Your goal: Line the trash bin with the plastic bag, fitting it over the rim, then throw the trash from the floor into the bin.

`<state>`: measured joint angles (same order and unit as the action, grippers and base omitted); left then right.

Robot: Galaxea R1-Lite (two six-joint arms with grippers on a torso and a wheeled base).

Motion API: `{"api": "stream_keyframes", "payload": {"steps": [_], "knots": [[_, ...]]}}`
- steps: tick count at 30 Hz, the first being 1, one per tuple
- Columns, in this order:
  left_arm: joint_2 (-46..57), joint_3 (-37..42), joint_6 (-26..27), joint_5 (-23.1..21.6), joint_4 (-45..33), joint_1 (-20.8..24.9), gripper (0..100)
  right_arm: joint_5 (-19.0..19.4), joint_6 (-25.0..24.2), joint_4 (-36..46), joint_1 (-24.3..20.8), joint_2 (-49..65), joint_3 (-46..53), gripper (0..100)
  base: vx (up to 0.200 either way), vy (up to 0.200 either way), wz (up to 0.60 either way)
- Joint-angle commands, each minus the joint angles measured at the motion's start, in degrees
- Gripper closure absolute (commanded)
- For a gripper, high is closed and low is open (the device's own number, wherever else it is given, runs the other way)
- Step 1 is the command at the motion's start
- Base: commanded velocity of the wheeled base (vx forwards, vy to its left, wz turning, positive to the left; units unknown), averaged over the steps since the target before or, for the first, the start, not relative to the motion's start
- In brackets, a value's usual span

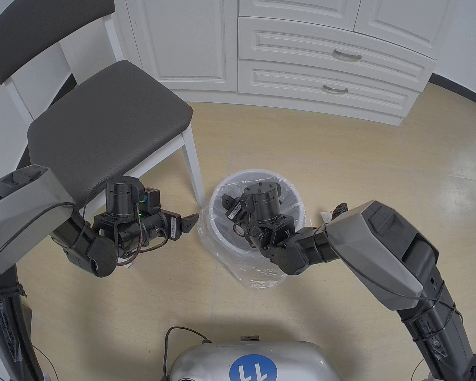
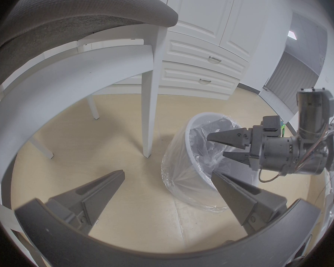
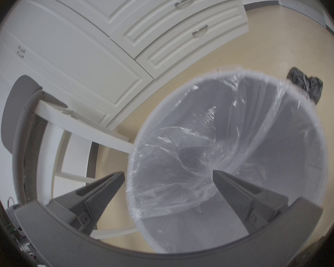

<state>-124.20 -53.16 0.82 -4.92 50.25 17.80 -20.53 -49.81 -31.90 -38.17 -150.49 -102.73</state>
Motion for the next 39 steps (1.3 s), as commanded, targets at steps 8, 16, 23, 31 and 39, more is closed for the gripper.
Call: {"api": "stream_keyframes", "payload": {"steps": [8,16,23,31,39], "knots": [[-1.5,0.1,0.1,0.0,2.1,0.2,0,-0.1,0.4,-3.3,0.5,-4.9,-1.7,0,0.000,0.000,0.00],[-1.3,0.3,0.1,0.0,2.2,0.1,0,-3.8,7.7,-2.7,1.7,-2.5,0.2,0,0.000,0.000,0.00],[-1.0,0.3,0.1,0.0,2.2,0.0,0,-3.8,9.6,-2.7,0.1,3.5,8.0,0,0.000,0.000,0.00],[-0.8,0.6,0.0,0.0,2.5,0.0,0,-3.8,11.8,-2.5,-2.0,8.1,15.0,0,0.000,0.000,0.00],[-0.7,0.7,0.1,0.0,2.5,0.0,0,-3.8,16.0,-2.0,-2.5,10.7,22.7,0,0.000,0.000,0.00]]}}
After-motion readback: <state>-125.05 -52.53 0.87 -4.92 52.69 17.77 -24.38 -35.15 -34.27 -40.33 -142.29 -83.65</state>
